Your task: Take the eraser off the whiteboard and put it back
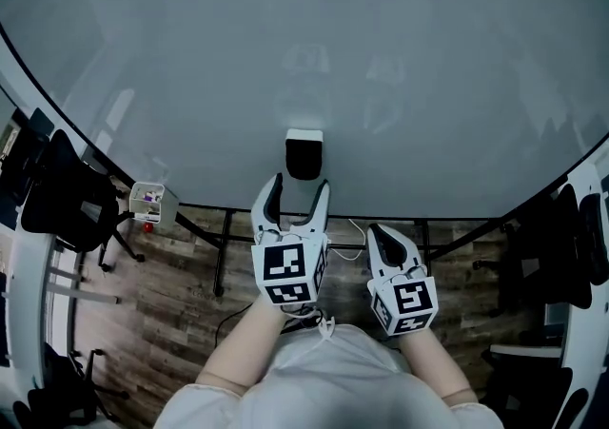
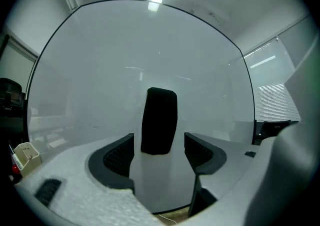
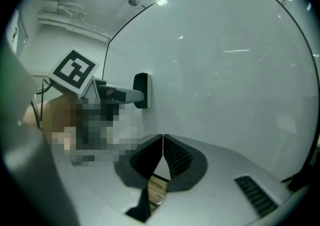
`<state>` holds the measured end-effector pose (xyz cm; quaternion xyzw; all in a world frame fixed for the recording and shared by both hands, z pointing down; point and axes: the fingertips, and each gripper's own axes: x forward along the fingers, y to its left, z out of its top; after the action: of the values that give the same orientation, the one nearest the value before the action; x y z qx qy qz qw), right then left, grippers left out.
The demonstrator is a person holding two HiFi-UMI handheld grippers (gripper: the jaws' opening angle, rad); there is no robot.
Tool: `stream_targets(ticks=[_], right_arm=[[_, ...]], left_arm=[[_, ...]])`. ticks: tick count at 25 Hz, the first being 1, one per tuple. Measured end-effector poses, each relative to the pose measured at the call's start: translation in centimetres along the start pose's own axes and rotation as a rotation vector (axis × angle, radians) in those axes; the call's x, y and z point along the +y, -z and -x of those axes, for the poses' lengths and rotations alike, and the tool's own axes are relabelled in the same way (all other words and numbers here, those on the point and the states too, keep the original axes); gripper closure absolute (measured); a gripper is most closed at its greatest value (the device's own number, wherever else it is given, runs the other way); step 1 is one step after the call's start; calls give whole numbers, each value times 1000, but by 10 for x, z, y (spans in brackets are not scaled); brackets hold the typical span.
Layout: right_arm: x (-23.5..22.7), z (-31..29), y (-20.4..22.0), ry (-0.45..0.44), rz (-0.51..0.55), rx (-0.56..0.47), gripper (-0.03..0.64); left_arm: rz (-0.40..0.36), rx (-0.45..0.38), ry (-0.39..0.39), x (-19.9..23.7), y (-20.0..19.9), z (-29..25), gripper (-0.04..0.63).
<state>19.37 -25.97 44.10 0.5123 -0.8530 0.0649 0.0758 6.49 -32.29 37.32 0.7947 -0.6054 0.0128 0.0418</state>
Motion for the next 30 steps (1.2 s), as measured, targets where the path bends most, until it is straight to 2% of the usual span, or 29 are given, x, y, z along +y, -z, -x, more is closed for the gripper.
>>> stream_targets(ticks=[4, 13, 16, 20, 25, 30], right_arm=[[-4, -6, 0, 7, -7, 2, 589], [-13, -18, 7, 8, -31, 26, 589], [-10, -20, 6, -34, -43, 34, 589], [-13, -21, 8, -26, -44, 36, 589], [-17, -18, 13, -7, -78, 58, 589], [-17, -13, 8, 21, -81, 44, 589]], left_arm=[[-18, -11, 5, -3, -11, -15, 287], [9, -2, -39, 4, -17, -38, 288], [-29, -17, -79, 7, -16, -38, 293], [-56, -37, -104, 9, -15, -38, 311], [-89, -34, -84, 7, -15, -38, 327], [-65, -26, -63, 8, -10, -31, 328]])
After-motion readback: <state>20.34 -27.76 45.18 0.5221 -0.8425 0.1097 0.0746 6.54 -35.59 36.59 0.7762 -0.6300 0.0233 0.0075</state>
